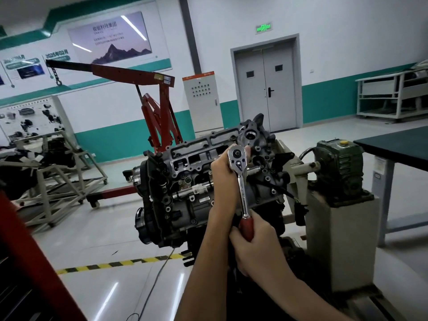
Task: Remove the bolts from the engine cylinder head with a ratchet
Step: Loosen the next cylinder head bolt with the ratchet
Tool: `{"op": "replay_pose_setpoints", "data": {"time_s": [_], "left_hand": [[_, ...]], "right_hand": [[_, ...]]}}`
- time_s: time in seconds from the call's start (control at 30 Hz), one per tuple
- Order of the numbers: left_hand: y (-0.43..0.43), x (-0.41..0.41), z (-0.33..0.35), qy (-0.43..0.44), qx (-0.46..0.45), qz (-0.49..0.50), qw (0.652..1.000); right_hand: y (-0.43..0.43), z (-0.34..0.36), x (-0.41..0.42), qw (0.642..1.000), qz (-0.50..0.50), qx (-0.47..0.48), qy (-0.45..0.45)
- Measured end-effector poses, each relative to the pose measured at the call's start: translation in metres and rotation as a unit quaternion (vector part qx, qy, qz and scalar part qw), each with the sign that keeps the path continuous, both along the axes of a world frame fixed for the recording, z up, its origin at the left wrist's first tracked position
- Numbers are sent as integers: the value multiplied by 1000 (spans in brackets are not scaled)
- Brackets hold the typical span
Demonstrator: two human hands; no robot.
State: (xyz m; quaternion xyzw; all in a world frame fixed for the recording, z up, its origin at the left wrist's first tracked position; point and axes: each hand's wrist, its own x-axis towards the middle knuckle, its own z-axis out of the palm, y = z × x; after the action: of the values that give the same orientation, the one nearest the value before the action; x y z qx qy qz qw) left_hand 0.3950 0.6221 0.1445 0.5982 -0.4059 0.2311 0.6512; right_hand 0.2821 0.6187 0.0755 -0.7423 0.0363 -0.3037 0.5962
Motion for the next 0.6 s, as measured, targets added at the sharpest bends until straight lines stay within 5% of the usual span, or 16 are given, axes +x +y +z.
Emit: {"op": "replay_pose_setpoints", "data": {"time_s": [0.17,0.33,0.43,0.6], "left_hand": [[5,5,5,20,66,-31,997],[3,8,10,36,84,-31,995],[3,4,6,36,53,-26,998],[-1,-1,4,35,26,-16,999]], "right_hand": [[-69,26,-22,976,0,-198,92],[-139,83,-20,879,-92,-448,136],[-120,61,-21,912,-101,-382,111],[-26,7,-13,985,-111,-132,14]]}}
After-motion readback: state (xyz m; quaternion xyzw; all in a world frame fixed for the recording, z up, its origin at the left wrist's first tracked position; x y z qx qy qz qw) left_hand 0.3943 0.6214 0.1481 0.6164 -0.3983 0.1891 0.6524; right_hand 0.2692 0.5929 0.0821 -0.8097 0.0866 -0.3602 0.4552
